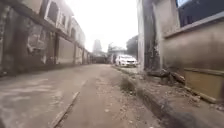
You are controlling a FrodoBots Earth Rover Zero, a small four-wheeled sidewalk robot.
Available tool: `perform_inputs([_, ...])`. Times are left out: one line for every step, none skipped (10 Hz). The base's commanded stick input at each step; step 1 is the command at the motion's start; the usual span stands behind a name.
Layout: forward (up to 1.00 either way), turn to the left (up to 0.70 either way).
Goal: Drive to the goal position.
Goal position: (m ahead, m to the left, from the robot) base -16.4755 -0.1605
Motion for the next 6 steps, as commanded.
perform_inputs([0.0,0.0])
perform_inputs([0.0,0.0])
perform_inputs([0.0,0.0])
perform_inputs([0.0,0.0])
perform_inputs([0.0,0.32])
perform_inputs([0.0,0.45])
